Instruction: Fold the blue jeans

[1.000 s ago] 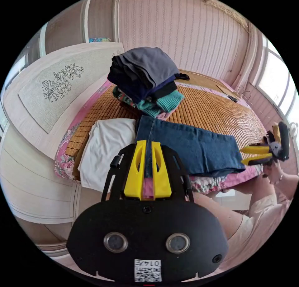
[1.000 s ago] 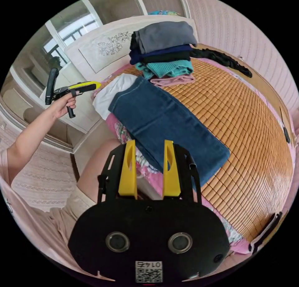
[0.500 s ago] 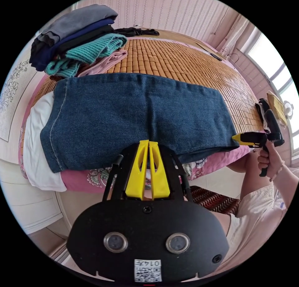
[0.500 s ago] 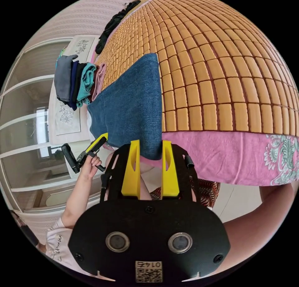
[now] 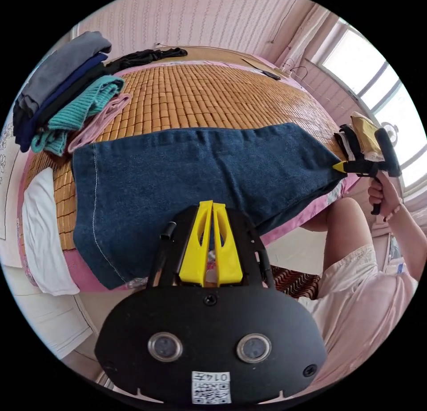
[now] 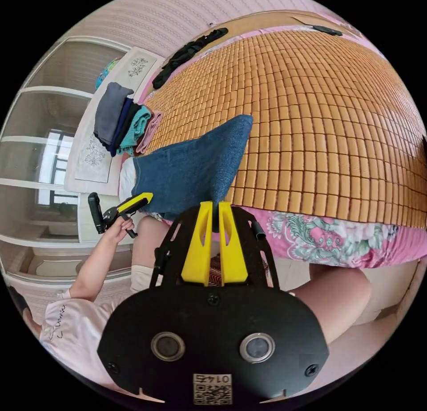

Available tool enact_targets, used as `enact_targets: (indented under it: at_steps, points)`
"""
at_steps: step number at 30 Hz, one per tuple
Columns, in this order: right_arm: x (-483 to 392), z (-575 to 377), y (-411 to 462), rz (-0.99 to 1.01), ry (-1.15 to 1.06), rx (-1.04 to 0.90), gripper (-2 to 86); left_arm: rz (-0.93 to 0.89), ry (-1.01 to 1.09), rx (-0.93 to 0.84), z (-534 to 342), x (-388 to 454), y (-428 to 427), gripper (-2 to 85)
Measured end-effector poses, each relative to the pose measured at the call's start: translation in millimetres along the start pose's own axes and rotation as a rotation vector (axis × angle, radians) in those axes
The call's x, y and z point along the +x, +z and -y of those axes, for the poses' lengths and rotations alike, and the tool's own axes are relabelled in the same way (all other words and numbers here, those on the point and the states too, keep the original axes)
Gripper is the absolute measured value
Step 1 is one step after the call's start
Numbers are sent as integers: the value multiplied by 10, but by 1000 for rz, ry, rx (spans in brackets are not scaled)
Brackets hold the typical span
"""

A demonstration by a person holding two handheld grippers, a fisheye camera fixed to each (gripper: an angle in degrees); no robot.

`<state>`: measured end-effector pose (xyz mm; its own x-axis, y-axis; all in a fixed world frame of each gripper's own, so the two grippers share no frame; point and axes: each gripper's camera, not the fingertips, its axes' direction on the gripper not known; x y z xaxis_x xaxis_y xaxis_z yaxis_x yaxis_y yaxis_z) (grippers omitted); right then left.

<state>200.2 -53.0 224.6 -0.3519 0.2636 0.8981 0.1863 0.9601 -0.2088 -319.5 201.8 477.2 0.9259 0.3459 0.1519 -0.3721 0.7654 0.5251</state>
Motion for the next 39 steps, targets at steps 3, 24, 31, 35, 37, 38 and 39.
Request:
enact_targets:
  at_steps: [3,24,31,35,37,38,39]
  points:
    - [199,7,-239,-271,98,-2,18,-12,58,108,-145,292,-56,-10]
    - [-1302,-640,716,-337,-269,-91,-9,-7,443,188,-1252,1559,485,-8]
    - [-1964,-700,1262,-398,-476,-212,-10,73,480,126,-1308,1806,816,-9]
    - [-2119,-772,1621,-398,-512,-292,-10,30,408,147,-1493,1719,1023,-10]
    - [-2173,-768,1714,-422,-534,-312,-10,58,389,150,-1498,1707,1082,-10]
    - [-2211,-727,1748,-451,-546,-313,-10,66,363,161,-1467,1687,1094,-10]
    - [-2230,-693,1757,-462,-548,-309,-10,46,329,177,-1423,1649,1099,-10]
